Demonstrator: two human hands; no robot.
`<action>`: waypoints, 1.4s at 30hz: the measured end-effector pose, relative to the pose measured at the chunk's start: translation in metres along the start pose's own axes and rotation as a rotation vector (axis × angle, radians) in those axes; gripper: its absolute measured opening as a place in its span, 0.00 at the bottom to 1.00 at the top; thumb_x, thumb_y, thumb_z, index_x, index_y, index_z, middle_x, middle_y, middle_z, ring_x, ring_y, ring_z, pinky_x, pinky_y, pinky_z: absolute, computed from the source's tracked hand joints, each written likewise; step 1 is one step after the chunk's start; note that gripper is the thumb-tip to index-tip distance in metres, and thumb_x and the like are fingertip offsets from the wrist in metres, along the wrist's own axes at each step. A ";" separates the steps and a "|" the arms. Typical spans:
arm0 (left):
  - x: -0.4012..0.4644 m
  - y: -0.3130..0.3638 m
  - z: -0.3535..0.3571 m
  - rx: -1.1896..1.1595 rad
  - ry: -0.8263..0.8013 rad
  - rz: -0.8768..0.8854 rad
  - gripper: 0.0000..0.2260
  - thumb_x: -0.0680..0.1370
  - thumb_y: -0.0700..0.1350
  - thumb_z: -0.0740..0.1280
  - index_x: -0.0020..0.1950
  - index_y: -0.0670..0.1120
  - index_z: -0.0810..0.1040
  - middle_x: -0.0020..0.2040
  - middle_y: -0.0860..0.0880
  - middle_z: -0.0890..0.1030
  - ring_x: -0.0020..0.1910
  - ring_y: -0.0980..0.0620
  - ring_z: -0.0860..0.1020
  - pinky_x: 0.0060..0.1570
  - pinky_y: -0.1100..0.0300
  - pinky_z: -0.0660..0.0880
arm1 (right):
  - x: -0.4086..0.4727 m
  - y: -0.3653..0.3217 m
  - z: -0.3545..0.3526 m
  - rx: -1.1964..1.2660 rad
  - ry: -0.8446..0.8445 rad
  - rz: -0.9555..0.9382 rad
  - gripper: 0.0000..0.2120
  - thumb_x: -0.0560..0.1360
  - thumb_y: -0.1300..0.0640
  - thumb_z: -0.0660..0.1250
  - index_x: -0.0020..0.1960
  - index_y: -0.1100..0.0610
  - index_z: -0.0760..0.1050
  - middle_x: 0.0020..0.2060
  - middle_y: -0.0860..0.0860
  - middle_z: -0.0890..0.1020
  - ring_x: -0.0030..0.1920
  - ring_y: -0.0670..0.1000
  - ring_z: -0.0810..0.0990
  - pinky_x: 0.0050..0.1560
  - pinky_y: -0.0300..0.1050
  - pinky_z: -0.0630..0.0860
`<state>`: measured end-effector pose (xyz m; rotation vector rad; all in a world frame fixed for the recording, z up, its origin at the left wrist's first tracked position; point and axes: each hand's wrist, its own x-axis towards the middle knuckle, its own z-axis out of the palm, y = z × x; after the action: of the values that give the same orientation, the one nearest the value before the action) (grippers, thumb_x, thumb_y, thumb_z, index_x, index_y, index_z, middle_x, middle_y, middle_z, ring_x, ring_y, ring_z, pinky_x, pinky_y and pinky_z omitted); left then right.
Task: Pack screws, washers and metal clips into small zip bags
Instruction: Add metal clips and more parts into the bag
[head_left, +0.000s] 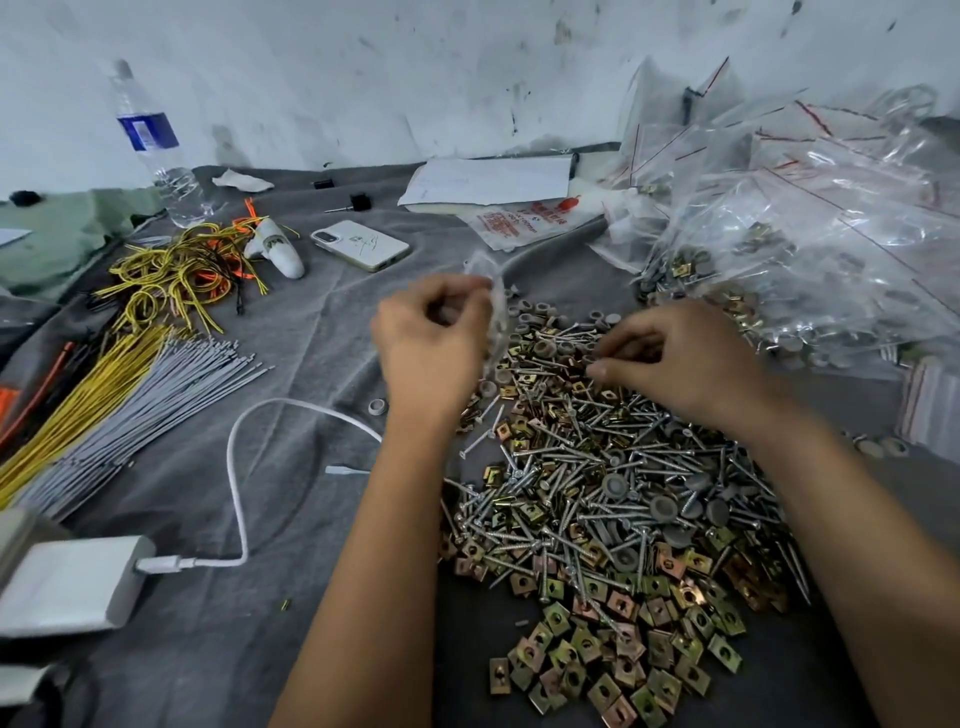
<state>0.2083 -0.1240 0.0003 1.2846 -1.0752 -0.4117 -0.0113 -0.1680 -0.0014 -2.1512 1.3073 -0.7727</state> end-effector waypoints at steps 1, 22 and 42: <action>0.004 0.001 -0.005 -0.081 0.083 -0.038 0.07 0.79 0.35 0.71 0.46 0.44 0.86 0.37 0.49 0.85 0.28 0.56 0.76 0.31 0.60 0.74 | 0.000 -0.008 0.009 -0.058 0.001 -0.019 0.11 0.69 0.47 0.79 0.50 0.47 0.84 0.39 0.39 0.83 0.38 0.37 0.81 0.41 0.32 0.76; 0.003 -0.010 -0.064 0.269 -0.082 -0.358 0.10 0.68 0.39 0.75 0.47 0.47 0.81 0.38 0.44 0.84 0.42 0.38 0.85 0.49 0.39 0.83 | 0.013 -0.089 0.069 -0.691 -0.330 -0.354 0.07 0.76 0.65 0.67 0.51 0.55 0.77 0.45 0.52 0.81 0.44 0.53 0.80 0.43 0.47 0.76; -0.004 -0.001 -0.063 0.146 0.617 0.042 0.05 0.79 0.41 0.68 0.43 0.46 0.77 0.34 0.58 0.75 0.32 0.62 0.73 0.38 0.62 0.71 | 0.023 -0.081 0.042 -0.486 -0.518 -0.143 0.04 0.76 0.57 0.75 0.50 0.50 0.84 0.42 0.42 0.82 0.43 0.43 0.81 0.46 0.40 0.79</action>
<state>0.2585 -0.0861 0.0034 1.3883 -0.6117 0.1028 0.0762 -0.1499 0.0282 -2.6009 1.1438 0.0900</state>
